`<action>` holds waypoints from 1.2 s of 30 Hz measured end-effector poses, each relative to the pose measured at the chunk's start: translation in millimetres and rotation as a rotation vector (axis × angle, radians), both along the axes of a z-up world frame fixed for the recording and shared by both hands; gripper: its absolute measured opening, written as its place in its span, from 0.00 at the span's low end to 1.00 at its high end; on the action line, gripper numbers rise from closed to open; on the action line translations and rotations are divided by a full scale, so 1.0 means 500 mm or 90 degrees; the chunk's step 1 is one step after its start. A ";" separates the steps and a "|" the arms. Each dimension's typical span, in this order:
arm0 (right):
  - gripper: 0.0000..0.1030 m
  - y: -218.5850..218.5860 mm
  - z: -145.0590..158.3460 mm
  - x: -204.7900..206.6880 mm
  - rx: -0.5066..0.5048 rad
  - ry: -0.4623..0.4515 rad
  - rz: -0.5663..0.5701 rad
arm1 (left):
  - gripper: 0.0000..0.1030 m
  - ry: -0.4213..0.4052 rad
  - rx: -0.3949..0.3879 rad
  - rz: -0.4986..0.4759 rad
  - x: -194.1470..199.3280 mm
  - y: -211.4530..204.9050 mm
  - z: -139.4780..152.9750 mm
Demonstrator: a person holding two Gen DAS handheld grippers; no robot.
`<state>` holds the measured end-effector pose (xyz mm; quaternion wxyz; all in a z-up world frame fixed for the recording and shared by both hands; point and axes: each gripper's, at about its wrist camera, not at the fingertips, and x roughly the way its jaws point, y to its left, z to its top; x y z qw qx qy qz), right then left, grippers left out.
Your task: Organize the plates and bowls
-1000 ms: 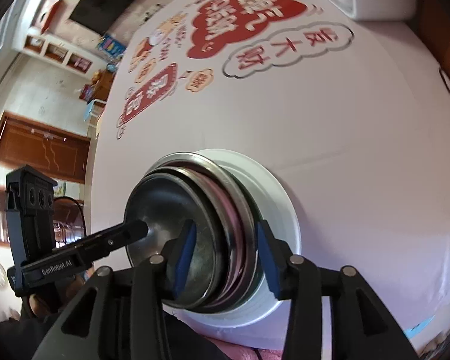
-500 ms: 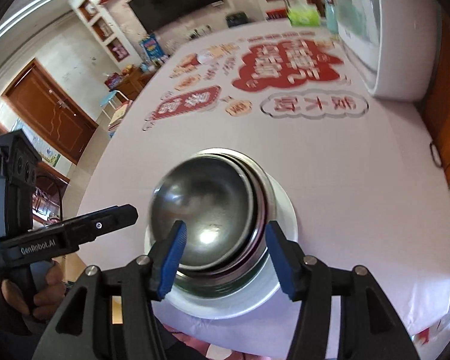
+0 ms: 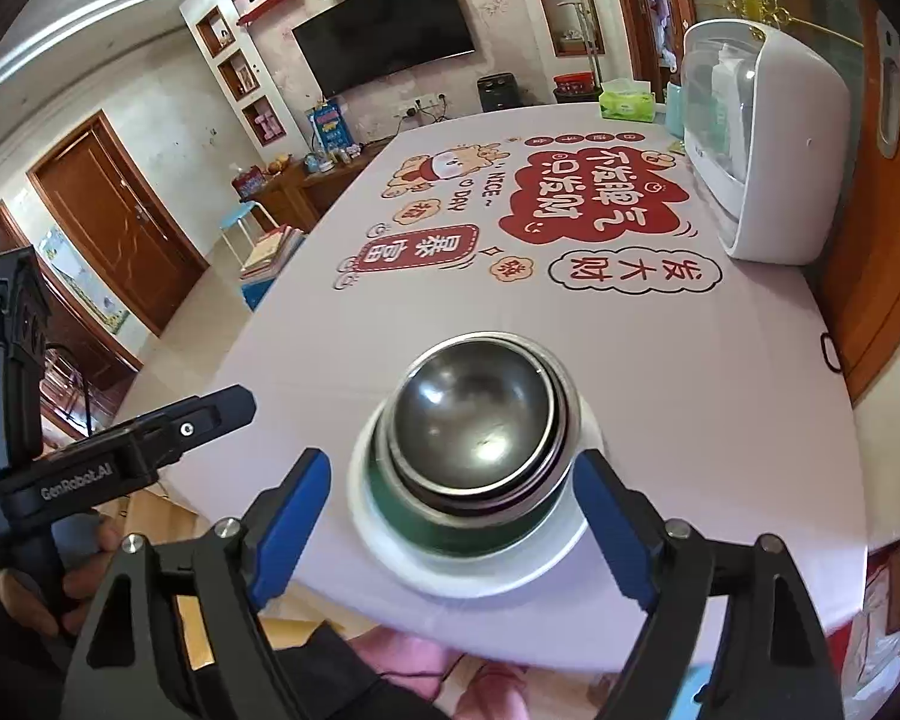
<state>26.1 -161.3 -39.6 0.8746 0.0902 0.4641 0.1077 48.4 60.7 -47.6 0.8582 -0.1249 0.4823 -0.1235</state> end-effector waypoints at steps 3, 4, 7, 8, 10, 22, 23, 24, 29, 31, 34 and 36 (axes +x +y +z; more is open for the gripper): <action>0.90 0.007 0.027 -0.026 -0.005 -0.009 -0.012 | 0.80 -0.009 0.012 -0.009 -0.019 -0.003 0.029; 0.90 0.010 0.032 -0.034 -0.005 -0.008 -0.017 | 0.81 -0.013 0.020 -0.014 -0.028 -0.005 0.040; 0.91 0.018 0.045 -0.061 -0.011 -0.013 -0.030 | 0.87 -0.034 0.030 -0.012 -0.059 -0.010 0.060; 0.91 0.023 0.050 -0.071 -0.027 -0.017 -0.035 | 0.87 -0.040 0.038 -0.014 -0.070 -0.013 0.064; 0.91 0.031 0.057 -0.086 -0.047 -0.026 -0.038 | 0.87 -0.045 0.055 -0.013 -0.082 -0.019 0.068; 1.00 0.047 0.048 -0.105 -0.075 -0.008 -0.049 | 0.99 -0.059 0.125 0.037 -0.110 -0.020 0.080; 1.00 0.046 0.045 -0.105 -0.079 -0.004 -0.053 | 0.99 -0.060 0.131 0.042 -0.111 -0.019 0.080; 1.00 0.046 0.043 -0.104 -0.081 -0.001 -0.055 | 0.99 -0.061 0.134 0.045 -0.112 -0.018 0.081; 1.00 0.033 0.036 -0.104 -0.079 0.009 -0.078 | 0.99 -0.067 0.155 0.050 -0.117 -0.027 0.085; 1.00 0.027 0.037 -0.105 -0.076 0.006 -0.088 | 0.99 -0.069 0.168 0.052 -0.114 -0.032 0.086; 1.00 0.014 0.036 -0.102 -0.072 0.005 -0.105 | 0.99 -0.077 0.181 0.054 -0.114 -0.039 0.090; 1.00 0.009 0.035 -0.100 -0.069 0.006 -0.109 | 0.99 -0.084 0.189 0.052 -0.116 -0.045 0.092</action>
